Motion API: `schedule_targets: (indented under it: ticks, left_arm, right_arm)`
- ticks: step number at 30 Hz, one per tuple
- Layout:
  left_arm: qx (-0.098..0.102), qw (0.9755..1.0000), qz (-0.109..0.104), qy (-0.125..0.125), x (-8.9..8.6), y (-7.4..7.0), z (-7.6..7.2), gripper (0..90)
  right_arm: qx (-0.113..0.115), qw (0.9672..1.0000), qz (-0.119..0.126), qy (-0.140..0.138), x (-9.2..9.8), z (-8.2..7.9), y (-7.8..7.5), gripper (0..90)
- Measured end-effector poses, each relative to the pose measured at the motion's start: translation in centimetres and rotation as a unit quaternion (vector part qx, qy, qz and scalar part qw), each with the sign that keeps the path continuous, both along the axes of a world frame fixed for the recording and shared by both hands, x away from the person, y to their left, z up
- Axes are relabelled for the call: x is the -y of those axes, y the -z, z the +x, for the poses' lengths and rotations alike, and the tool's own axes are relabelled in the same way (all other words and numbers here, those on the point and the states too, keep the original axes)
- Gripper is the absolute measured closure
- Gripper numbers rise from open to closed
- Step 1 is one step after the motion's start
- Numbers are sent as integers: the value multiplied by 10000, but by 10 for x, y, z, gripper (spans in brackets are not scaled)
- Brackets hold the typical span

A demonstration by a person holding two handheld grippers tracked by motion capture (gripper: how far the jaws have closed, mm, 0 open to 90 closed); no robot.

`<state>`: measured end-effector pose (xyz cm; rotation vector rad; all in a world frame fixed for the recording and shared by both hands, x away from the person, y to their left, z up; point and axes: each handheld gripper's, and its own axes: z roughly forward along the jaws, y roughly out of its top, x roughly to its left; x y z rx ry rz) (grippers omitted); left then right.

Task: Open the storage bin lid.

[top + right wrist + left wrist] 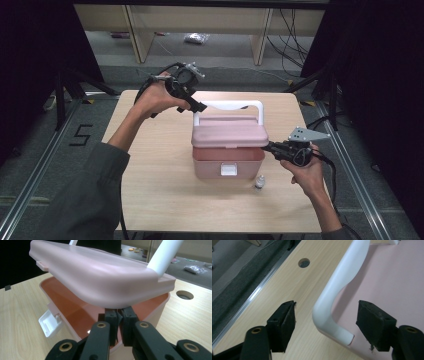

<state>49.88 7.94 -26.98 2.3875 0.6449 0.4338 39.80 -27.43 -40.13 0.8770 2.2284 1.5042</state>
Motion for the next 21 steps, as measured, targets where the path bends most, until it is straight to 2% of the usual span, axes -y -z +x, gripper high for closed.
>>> schedule_targets:
  ticks: [2,3,4,5,6,7,8,9,10,12,14,15,16,17,18,19,21]
  left_arm:
    - [-16,10000,-67,-68,-6,1,-4,293]
    - [22,9998,-97,-143,-9,2,-6,290]
    - [55,9997,-89,-236,-12,2,-8,289]
    - [86,9993,-126,-328,-15,3,-10,288]
    - [85,9991,-153,-399,-18,4,-12,286]
    - [65,9988,-197,-448,-21,5,-14,284]
    - [48,9985,-244,-490,-25,7,-16,281]
    - [49,9982,-259,-545,-27,8,-17,280]
    - [69,9975,-309,-626,-30,10,-19,280]
    - [89,9955,-454,-830,-35,17,-23,275]
    - [64,9947,-493,-896,-39,22,-27,274]
    - [97,9941,-517,-951,-41,25,-29,273]
    - [164,9944,-446,-940,-45,26,-31,273]
    - [154,9937,-480,-999,-48,29,-33,273]
    - [133,9926,-574,-1065,-50,32,-35,273]
    - [98,9929,-511,-1066,-54,34,-36,273]
    - [105,9913,-565,-1188,-60,40,-39,273]
  right_arm:
    - [14,10000,-2,40,0,0,-1,867]
    - [144,9999,-1,23,1,2,0,867]
    - [102,9999,-50,-13,2,3,-2,867]
    - [-42,10000,-2,21,1,1,-2,867]
    - [106,9999,-28,-13,1,4,-2,867]
    - [151,9999,-12,76,0,4,-3,866]
    - [6,10000,-76,34,1,3,-5,866]
    - [123,9999,-20,-12,0,5,-5,866]
    - [56,10000,-9,22,0,4,-6,866]
    - [116,9999,-82,0,1,6,-8,866]
    - [172,9998,-2,78,0,6,-7,866]
    - [116,9999,-24,42,1,6,-8,866]
    - [55,10000,-55,35,1,5,-9,866]
    - [170,9998,-74,-3,2,7,-9,866]
    - [166,9998,-98,5,2,7,-10,866]
    - [143,9999,-64,37,2,7,-10,865]
    - [191,9998,-39,39,2,8,-10,866]
